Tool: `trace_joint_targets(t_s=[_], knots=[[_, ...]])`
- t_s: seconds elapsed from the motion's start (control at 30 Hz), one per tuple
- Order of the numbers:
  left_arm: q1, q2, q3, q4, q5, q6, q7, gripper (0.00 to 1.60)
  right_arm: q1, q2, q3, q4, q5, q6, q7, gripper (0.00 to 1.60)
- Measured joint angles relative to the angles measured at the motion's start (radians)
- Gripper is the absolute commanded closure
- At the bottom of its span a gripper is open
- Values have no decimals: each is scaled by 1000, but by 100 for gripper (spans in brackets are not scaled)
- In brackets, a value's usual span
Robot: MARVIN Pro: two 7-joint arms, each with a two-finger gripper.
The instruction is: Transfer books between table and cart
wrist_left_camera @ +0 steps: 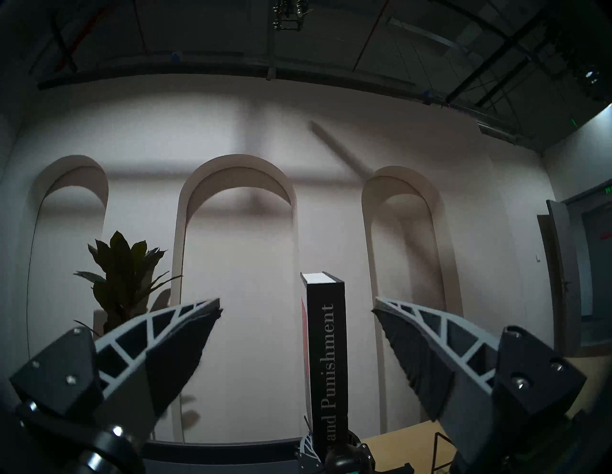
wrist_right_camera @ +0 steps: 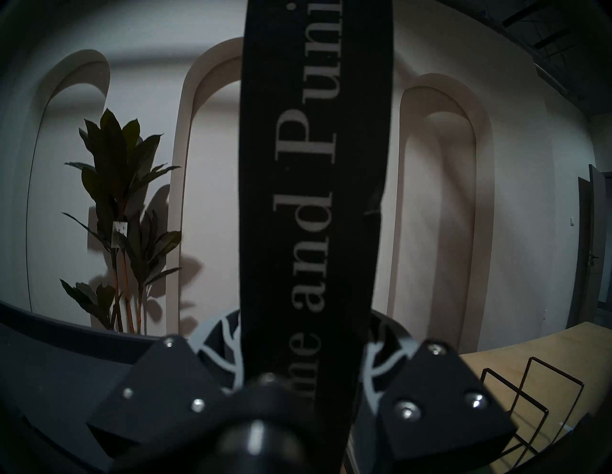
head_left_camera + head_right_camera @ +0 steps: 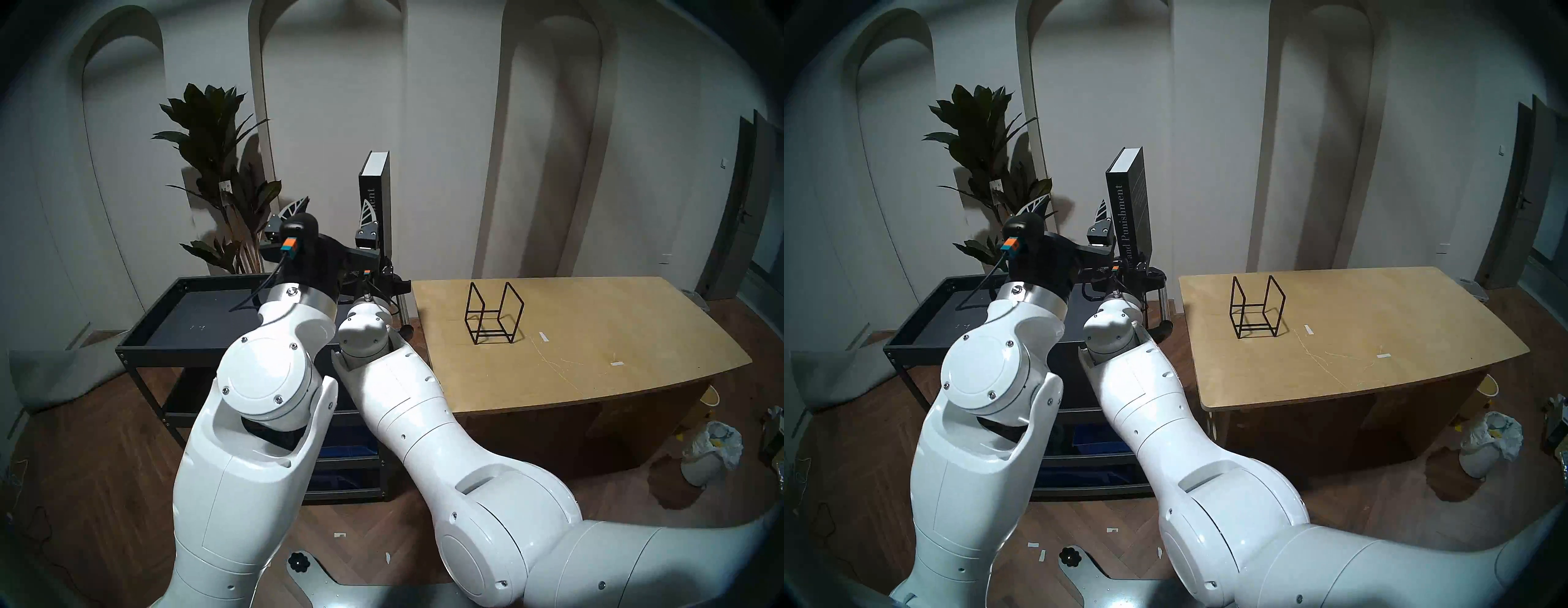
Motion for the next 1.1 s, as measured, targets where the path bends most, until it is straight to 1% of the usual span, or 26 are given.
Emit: trace_joint_targets(t_s=[0.2,0.27,0.4,0.63,0.83,0.87,0.97,1.1], knots=[[-58,22,-11,1,17,91,-63,0,-6,2,-50,8,-6,116,-45,160],[-73,27,-13,2,17,118,-82,0,-8,3,-66,10,-8,143,-58,160],[-113,35,-24,2,12,196,-140,0,-13,5,-107,13,-9,211,-96,160],[-176,37,-62,7,-35,340,-247,0,-19,7,-145,14,-5,279,-167,160],[-229,21,-110,29,-84,462,-323,0,-22,11,-161,28,28,281,-221,160],[-242,15,-123,37,-93,486,-333,0,-24,13,-164,33,42,271,-229,160],[-268,5,-146,57,-107,527,-349,0,-27,21,-173,43,67,242,-243,160],[-307,-9,-181,92,-129,590,-369,0,-26,32,-194,62,99,169,-270,160]])
